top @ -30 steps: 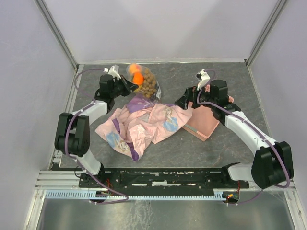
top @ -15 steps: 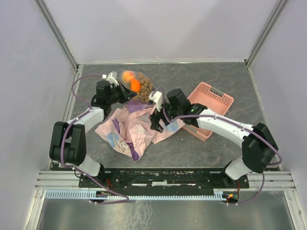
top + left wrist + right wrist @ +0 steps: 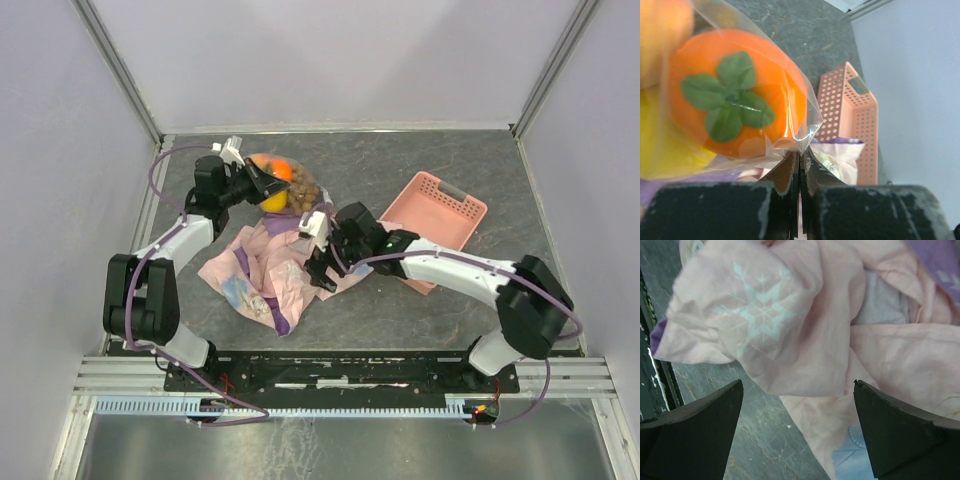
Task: Open the zip-top bag and remove the fake food
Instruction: Pick up the zipper food storage bag at the center of the board.
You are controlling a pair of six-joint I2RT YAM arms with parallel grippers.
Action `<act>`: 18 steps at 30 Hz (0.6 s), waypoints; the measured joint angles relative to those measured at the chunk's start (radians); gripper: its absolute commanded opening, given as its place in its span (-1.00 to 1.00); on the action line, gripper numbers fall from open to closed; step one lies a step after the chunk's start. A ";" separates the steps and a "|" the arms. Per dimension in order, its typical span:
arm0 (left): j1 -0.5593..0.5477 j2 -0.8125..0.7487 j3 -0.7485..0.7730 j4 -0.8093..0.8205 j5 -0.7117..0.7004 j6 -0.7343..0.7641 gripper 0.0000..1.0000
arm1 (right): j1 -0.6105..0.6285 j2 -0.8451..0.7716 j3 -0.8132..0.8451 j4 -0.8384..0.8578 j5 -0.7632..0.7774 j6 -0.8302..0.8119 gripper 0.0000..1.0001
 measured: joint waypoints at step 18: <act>0.000 0.028 0.262 0.021 0.101 -0.155 -0.95 | -0.514 0.152 0.306 0.092 -0.025 0.453 0.87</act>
